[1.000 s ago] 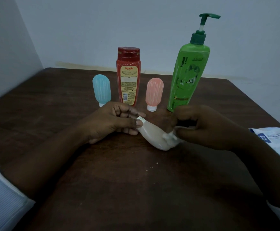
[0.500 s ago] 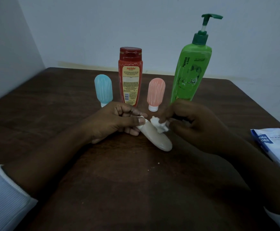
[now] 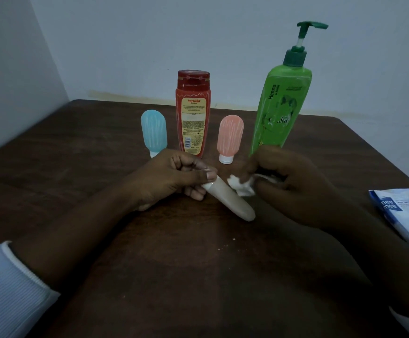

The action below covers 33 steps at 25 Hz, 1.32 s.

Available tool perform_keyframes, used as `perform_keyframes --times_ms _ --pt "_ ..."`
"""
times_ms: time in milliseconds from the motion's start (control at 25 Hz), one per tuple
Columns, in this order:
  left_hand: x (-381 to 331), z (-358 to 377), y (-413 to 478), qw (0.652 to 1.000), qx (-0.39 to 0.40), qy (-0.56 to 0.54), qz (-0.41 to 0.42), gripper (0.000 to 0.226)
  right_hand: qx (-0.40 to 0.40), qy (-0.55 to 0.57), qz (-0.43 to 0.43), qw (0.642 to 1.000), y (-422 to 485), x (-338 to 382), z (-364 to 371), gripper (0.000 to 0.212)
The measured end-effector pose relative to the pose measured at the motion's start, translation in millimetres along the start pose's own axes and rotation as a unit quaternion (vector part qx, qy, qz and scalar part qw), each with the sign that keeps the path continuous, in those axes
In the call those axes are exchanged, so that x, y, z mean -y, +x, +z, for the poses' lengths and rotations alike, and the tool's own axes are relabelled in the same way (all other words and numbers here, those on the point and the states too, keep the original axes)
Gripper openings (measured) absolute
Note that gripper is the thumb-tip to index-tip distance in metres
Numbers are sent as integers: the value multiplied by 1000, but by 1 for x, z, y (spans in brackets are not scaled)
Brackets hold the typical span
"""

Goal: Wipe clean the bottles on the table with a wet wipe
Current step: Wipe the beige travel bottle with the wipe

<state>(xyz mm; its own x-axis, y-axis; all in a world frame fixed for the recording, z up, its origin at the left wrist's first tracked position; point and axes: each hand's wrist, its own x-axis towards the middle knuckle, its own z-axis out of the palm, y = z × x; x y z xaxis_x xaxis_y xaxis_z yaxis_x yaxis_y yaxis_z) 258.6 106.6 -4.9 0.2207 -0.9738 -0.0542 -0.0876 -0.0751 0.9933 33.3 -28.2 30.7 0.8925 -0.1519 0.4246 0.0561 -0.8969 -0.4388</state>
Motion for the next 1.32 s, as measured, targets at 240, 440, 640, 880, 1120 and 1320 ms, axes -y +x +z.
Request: perform_keyframes --times_ms 240,440,640,880,1120,1320 --pt "0 -1 0 1000 5 12 2 36 53 -66 -39 996 6 12 26 21" --pt "1 0 0 1000 -8 18 5 44 177 -42 -13 983 0 15 -1 10" --pt "1 0 1 1000 -7 18 1 43 230 -27 36 972 -3 -2 -18 12" --pt "0 1 0 1000 -13 26 1 47 -4 -46 -24 999 3 9 15 21" --pt "1 2 0 999 -15 35 3 45 99 -89 -46 990 3 21 16 16" --pt "1 1 0 999 -16 42 3 45 216 -93 -13 972 -3 17 -6 10"
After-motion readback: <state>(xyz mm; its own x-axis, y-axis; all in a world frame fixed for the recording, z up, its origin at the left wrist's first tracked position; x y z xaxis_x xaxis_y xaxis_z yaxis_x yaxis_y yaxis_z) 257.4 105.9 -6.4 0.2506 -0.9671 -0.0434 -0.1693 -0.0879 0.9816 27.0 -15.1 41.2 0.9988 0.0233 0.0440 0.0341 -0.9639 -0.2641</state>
